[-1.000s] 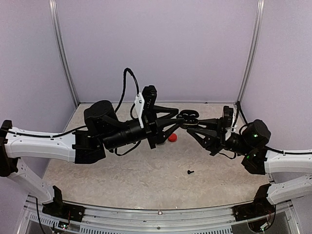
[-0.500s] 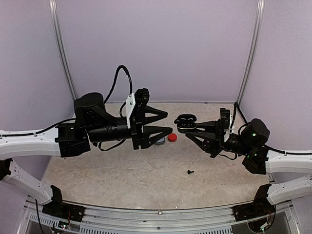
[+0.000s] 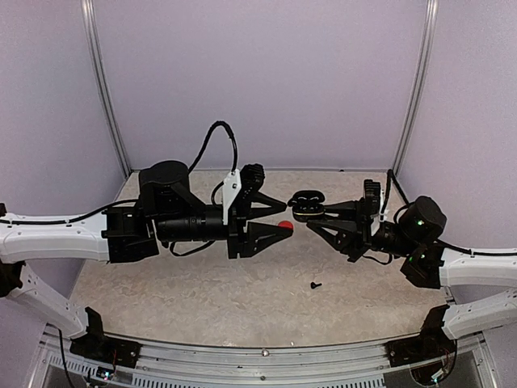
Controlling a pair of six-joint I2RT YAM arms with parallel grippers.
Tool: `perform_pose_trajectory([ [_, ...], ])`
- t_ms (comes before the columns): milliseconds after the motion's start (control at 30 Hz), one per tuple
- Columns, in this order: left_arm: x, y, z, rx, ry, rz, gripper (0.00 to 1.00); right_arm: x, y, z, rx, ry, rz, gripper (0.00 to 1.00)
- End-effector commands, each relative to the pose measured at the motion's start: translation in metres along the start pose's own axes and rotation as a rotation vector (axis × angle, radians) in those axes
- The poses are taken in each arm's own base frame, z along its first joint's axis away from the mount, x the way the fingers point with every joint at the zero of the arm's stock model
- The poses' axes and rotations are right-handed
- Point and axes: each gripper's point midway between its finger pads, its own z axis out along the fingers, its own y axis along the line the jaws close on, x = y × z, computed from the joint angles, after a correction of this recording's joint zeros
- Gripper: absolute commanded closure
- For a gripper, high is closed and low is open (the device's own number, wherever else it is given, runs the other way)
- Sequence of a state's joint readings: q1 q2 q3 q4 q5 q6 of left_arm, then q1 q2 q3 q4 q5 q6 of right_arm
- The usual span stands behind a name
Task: Insert the wireless bluetooth earbuds into the charging case
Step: Insert the left earbud into the left side groove of the charging case, then adjust the left earbud in the left side groove of the charging case.
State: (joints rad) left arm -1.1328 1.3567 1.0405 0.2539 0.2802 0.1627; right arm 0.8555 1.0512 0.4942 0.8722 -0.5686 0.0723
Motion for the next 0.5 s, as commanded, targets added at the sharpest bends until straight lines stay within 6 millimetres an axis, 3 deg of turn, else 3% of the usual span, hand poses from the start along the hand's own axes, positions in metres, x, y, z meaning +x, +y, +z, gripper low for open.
perform_pose_trajectory([
  [0, -0.024, 0.000, 0.000, -0.017, -0.059, 0.048, 0.46, -0.013, 0.002, 0.005, -0.020, -0.033, -0.007, 1.00],
  [467, -0.029, 0.018, -0.010, -0.140, -0.070, 0.058, 0.48, -0.016, 0.005, 0.004, -0.030, -0.043, -0.013, 1.00],
])
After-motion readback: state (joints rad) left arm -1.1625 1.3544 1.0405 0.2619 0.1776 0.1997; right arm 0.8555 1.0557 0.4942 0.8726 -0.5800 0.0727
